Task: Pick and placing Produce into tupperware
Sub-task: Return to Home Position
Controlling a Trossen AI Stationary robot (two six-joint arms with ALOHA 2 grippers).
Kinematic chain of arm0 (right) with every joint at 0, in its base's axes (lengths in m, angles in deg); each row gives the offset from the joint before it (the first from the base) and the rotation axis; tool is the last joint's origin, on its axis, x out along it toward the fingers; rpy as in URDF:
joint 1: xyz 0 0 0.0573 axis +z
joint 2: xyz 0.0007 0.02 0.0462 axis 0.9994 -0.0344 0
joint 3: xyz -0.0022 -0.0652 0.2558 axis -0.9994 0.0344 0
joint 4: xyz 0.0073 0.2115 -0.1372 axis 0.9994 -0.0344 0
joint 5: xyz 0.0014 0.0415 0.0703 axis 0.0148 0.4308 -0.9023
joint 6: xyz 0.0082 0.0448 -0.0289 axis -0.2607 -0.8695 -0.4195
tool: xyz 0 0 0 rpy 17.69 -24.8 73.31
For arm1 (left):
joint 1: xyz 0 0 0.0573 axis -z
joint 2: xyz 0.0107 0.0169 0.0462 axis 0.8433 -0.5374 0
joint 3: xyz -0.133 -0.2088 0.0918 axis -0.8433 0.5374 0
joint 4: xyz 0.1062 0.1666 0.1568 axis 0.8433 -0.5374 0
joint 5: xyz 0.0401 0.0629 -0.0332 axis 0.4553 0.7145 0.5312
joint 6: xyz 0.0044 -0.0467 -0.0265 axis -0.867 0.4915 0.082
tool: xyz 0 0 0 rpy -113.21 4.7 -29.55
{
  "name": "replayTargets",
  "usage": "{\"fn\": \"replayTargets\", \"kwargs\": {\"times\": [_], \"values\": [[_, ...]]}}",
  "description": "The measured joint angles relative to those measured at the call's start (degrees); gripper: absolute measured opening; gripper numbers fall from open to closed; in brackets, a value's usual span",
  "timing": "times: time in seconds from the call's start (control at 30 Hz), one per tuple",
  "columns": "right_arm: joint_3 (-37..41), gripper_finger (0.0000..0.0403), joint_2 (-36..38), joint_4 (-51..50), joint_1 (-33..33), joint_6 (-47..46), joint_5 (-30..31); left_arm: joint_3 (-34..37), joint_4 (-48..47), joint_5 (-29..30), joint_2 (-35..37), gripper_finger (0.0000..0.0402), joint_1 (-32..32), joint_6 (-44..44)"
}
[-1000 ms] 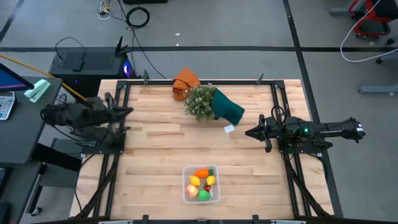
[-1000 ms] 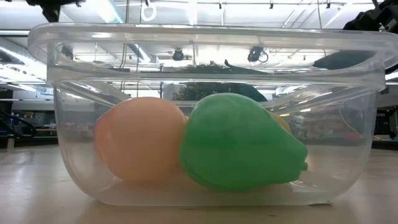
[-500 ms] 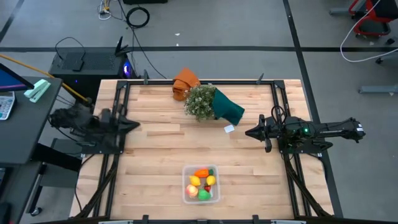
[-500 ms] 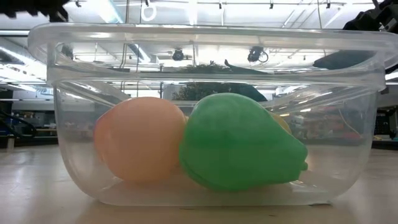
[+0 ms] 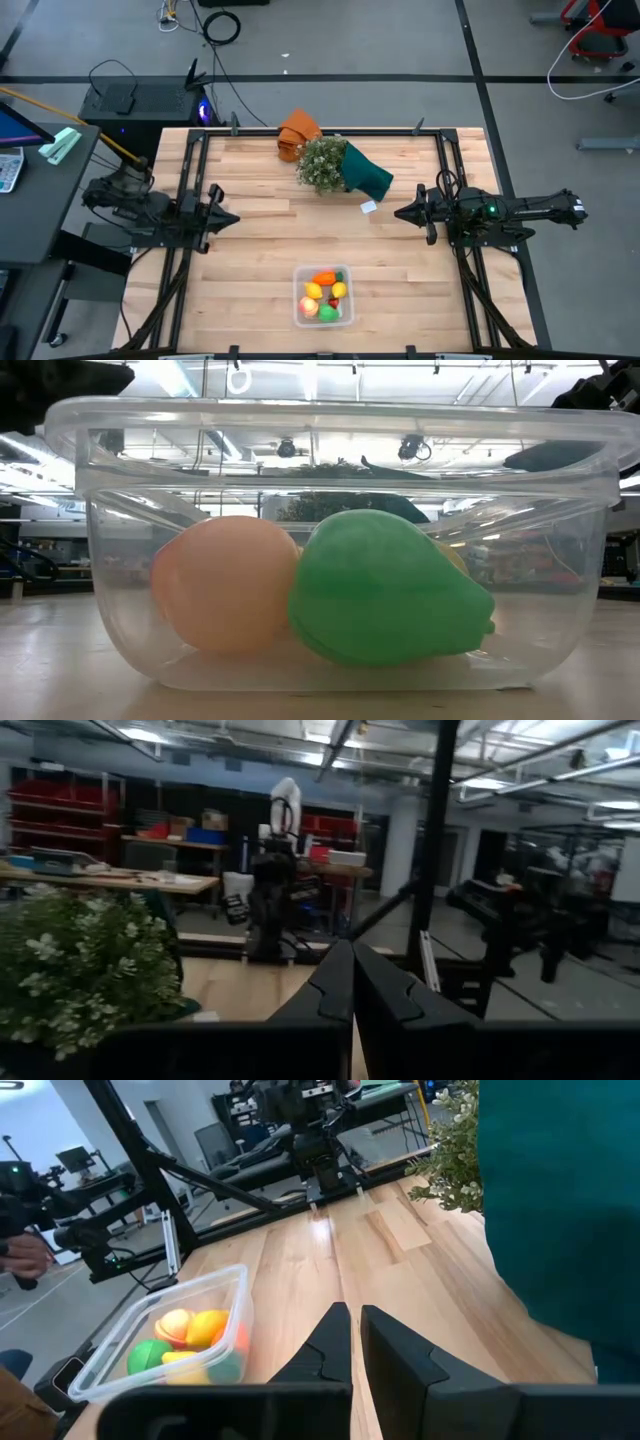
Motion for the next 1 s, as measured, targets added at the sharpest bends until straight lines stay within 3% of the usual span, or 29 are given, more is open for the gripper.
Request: {"fn": "replayTargets", "kwargs": {"times": [0.37, 0.6, 0.8, 1.0], "values": [[0.0, 0.0, 0.0, 0.0, 0.0, 0.0, 0.0, 0.0, -2.0, -13.9, 0.0, 0.0004, -12.5, 0.4], [0.0, 0.0, 0.0, 0.0, 0.0, 0.0, 0.0, 0.0, -7.3, -7.2, 0.0, 0.002, -18.6, 0.9], [0.0, 0.0, 0.0, 0.0, 0.0, 0.0, 0.0, 0.0, -8.9, -6.9, 0.0, 0.0005, -19.9, -0.8], [0.0, 0.0, 0.0, 0.0, 0.0, 0.0, 0.0, 1.7, -9.9, -7.8, -0.5, 0.002, -20.2, 1.1]]}}
